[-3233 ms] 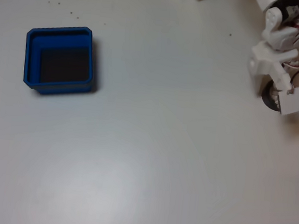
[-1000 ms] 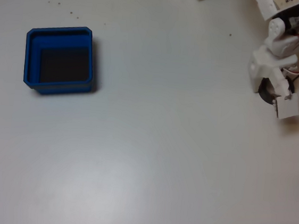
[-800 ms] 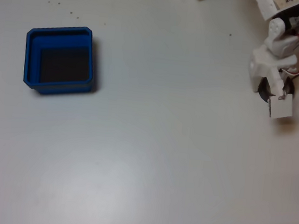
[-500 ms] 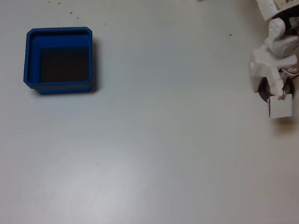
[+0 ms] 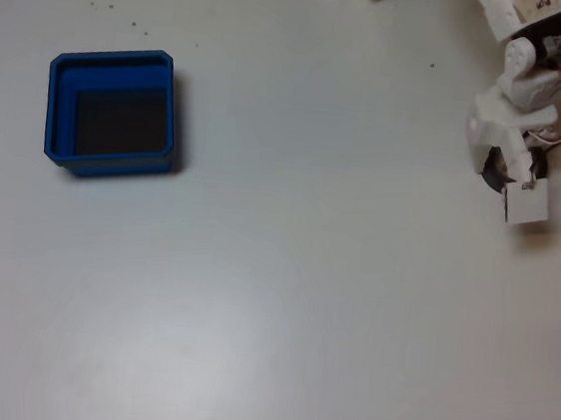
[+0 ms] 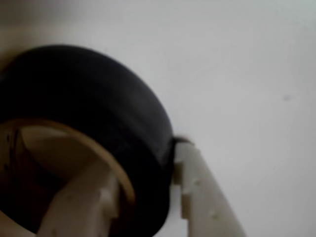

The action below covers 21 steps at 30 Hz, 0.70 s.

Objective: Pick the black tape roll and drop it in the blue box

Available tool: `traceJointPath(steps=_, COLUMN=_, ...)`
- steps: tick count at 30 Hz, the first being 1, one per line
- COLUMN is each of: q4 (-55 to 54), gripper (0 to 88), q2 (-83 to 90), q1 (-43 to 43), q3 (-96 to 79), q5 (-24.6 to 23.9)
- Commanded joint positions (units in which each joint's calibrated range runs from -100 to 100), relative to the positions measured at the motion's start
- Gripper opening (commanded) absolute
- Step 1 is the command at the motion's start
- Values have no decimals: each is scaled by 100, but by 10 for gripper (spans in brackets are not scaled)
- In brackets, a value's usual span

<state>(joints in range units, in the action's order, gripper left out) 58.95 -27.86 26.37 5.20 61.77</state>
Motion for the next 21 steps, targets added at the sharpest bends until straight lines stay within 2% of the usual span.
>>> traceJointPath(steps=1, q4=4, gripper=3, q2=18, q1=-14, q3=270, q5=21)
traceJointPath(steps=21, q4=838, gripper=2, q2=829, q1=-82, q3=558, q5=21)
